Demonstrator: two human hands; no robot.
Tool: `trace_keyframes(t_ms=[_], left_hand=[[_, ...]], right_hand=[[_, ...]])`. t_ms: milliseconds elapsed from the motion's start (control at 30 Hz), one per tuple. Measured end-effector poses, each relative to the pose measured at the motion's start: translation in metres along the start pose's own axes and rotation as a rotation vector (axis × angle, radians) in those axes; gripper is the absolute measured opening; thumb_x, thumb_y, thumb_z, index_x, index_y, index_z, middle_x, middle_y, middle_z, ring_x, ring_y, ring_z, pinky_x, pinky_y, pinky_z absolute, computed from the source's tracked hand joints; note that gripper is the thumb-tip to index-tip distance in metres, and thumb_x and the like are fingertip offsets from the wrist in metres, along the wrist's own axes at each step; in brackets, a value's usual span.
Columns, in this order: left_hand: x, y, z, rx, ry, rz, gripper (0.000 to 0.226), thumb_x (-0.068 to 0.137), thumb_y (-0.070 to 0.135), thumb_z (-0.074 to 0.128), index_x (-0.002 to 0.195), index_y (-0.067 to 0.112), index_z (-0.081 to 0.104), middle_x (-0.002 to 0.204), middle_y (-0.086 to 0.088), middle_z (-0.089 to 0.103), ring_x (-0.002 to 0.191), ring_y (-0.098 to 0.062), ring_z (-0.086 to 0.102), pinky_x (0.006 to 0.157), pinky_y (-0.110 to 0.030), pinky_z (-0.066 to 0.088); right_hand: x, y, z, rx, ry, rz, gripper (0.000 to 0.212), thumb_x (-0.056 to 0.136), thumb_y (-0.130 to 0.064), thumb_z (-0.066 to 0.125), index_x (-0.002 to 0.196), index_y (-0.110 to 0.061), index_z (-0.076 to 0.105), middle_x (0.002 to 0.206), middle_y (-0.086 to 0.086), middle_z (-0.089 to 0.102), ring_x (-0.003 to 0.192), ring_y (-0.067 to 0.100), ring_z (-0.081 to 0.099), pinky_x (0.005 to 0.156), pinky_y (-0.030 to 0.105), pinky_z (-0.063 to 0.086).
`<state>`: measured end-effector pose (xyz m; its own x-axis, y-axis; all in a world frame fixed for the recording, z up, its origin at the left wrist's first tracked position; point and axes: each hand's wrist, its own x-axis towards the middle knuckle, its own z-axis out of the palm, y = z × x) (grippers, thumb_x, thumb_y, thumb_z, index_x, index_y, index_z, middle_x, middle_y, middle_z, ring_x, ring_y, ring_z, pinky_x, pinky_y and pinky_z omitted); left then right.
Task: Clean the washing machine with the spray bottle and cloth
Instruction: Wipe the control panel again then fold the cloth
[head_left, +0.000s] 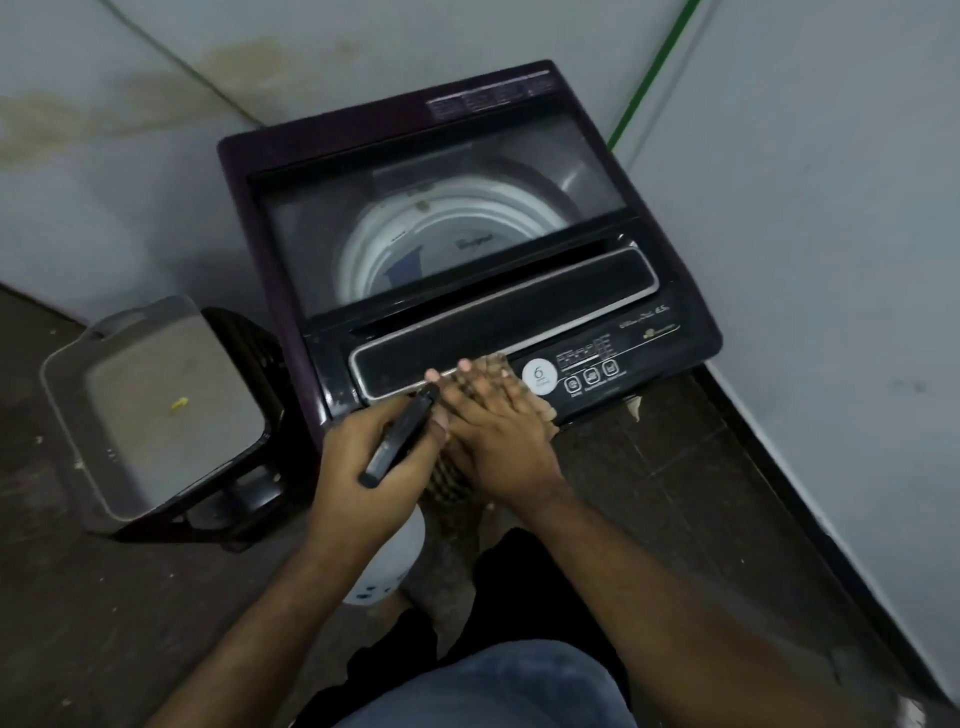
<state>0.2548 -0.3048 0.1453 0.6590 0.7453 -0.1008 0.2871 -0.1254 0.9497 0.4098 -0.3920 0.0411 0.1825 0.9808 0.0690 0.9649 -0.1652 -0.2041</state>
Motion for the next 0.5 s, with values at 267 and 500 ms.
trace_keyframes(t_ms=[267,500], left_hand=[[0.055,0.036,0.086,-0.01,-0.067,-0.027,0.035,0.101,0.026,0.07,0.075,0.003,0.066,0.063,-0.008,0.063,0.059,-0.031,0.062,0.058,-0.047,0.05],[0.104,0.071,0.164,-0.007,-0.145,-0.06,0.037,0.104,0.018,0.068,0.072,0.0,0.061,0.058,-0.014,0.056,0.051,-0.037,0.053,0.05,-0.046,0.045]], right_hand=[[-0.03,0.14,-0.033,-0.078,0.04,0.227,0.052,0.106,-0.04,0.032,0.158,-0.033,0.035,0.166,-0.007,0.028,0.155,0.021,0.022,0.126,0.05,0.017],[-0.039,0.23,-0.048,-0.072,0.052,0.291,0.051,0.108,-0.042,0.032,0.159,-0.038,0.028,0.168,-0.008,0.02,0.157,0.022,0.015,0.125,0.051,0.015]])
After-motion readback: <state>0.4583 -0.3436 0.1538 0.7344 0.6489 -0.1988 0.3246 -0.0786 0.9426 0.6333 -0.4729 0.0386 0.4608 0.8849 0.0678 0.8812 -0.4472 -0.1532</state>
